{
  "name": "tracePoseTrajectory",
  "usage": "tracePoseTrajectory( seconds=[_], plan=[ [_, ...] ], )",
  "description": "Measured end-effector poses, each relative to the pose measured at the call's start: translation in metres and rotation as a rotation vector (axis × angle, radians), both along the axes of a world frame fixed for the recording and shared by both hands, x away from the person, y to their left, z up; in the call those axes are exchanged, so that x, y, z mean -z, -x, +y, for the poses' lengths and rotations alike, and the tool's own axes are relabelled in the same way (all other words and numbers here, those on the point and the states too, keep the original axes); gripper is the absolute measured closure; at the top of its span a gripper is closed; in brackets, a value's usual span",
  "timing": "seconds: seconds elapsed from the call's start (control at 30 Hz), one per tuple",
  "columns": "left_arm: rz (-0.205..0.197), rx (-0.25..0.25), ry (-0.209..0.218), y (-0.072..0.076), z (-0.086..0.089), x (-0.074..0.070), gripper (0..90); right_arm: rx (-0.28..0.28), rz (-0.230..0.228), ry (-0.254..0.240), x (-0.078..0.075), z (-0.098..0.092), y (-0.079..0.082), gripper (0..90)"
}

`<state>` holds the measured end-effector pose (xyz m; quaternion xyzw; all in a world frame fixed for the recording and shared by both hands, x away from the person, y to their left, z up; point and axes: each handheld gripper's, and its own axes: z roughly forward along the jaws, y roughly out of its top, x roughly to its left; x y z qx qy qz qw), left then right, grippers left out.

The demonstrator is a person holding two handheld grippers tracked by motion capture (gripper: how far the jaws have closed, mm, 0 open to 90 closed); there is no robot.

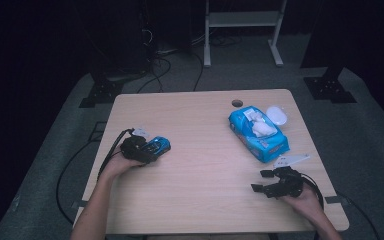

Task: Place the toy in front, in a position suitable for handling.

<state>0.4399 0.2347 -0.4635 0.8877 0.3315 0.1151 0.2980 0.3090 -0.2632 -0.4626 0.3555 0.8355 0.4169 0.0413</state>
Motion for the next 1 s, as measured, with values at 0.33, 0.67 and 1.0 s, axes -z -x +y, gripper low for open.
tracePoseTrajectory(
  seconds=[0.33, 0.67, 1.0],
  plan=[
    [-0.005, -0.024, -0.018, 0.0, -0.004, 0.0, 23.9, -0.009, 0.003, 0.001, 0.0, 0.002, 0.0, 26.2],
    [-0.017, 0.023, -0.082, 0.0, -0.011, -0.008, 27.9, -0.018, -0.001, -0.003, 0.0, 0.003, 0.0, 26.3],
    [-0.025, 0.032, -0.097, 0.003, -0.01, -0.01, 27.9, -0.017, 0.001, -0.008, 0.0, 0.003, 0.001, 26.3]
  ],
)
